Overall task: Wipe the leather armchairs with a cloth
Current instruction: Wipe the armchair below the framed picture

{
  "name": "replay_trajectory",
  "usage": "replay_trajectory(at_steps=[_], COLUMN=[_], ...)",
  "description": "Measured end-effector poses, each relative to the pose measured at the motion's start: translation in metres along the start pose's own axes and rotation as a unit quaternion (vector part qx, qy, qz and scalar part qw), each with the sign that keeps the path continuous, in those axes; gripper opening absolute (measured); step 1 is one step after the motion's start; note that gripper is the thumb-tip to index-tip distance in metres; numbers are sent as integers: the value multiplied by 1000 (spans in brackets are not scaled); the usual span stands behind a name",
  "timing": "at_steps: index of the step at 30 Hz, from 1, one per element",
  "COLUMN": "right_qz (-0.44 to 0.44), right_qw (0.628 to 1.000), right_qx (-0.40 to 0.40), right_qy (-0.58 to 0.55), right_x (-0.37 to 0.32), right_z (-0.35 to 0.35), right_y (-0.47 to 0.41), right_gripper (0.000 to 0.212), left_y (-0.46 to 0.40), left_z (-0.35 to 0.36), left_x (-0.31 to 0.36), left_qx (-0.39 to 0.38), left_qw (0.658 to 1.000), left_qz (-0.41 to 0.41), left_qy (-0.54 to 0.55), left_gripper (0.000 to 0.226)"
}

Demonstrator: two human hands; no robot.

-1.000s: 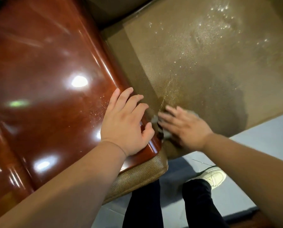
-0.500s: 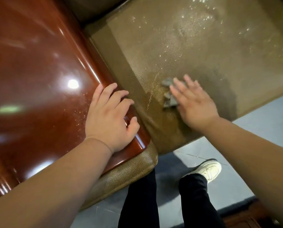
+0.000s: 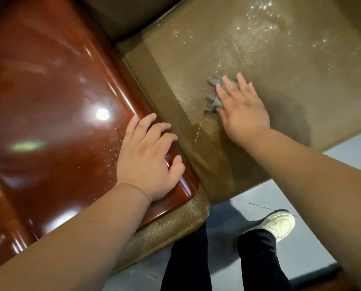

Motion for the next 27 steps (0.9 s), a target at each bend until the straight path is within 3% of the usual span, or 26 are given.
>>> replay_trajectory(at_steps=[2, 4, 7, 9, 12, 15, 17, 18, 20, 23, 25, 27], right_qz=[57, -50, -249, -259, -49, 187, 243, 199, 25, -196, -235, -145], right_qw=[998, 998, 961, 962, 998, 977, 963, 974, 998, 976, 967, 988], right_qx=[8, -46, -119, -82, 27, 96, 110, 92, -3, -97, -99, -52], right_qy=[-13, -12, -3, 13, 3, -31, -47, -59, -53, -1, 26, 33], right_x=[-6, -44, -71, -42, 37, 77, 45, 18, -29, -16, 23, 75], right_z=[2, 20, 38, 29, -6, -27, -19, -10, 17, 26, 15, -8], right_y=[1, 42, 114, 108, 65, 66, 88, 98, 125, 145, 138, 125], right_gripper=[59, 58, 55, 53, 55, 57, 58, 57, 55, 54, 55, 58], left_y=[-1, -1, 0, 1, 1, -1, 0, 0, 1, 3, 2, 2], left_z=[-1, -3, -3, -1, 0, 0, -1, -1, 0, 3, 6, 5], left_x=[2, 3, 2, 1, 1, 3, 4, 3, 3, 0, 0, -1], left_qx=[-6, -5, 2, 8, 11, 15, 14, 17, 20, 30, 37, 48], left_qw=[1000, 1000, 1000, 1000, 1000, 1000, 1000, 1000, 1000, 1000, 999, 999], left_qz=[2, 1, 0, -1, 2, 6, 4, 4, 3, -2, 0, -1], left_qy=[9, 12, 7, 8, 12, 13, 10, 8, 6, 1, -5, -8], left_gripper=[48, 48, 47, 47, 46, 46, 47, 48, 49, 49, 50, 49])
Point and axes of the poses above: each hand's wrist, its own y-axis away from the middle knuckle, its own z-axis out of the palm, x = y × z, the point moved 8 cm from there along -y, towards the middle knuckle, and after that the axes turned 8 degrees about -y, right-handed, at the moved point
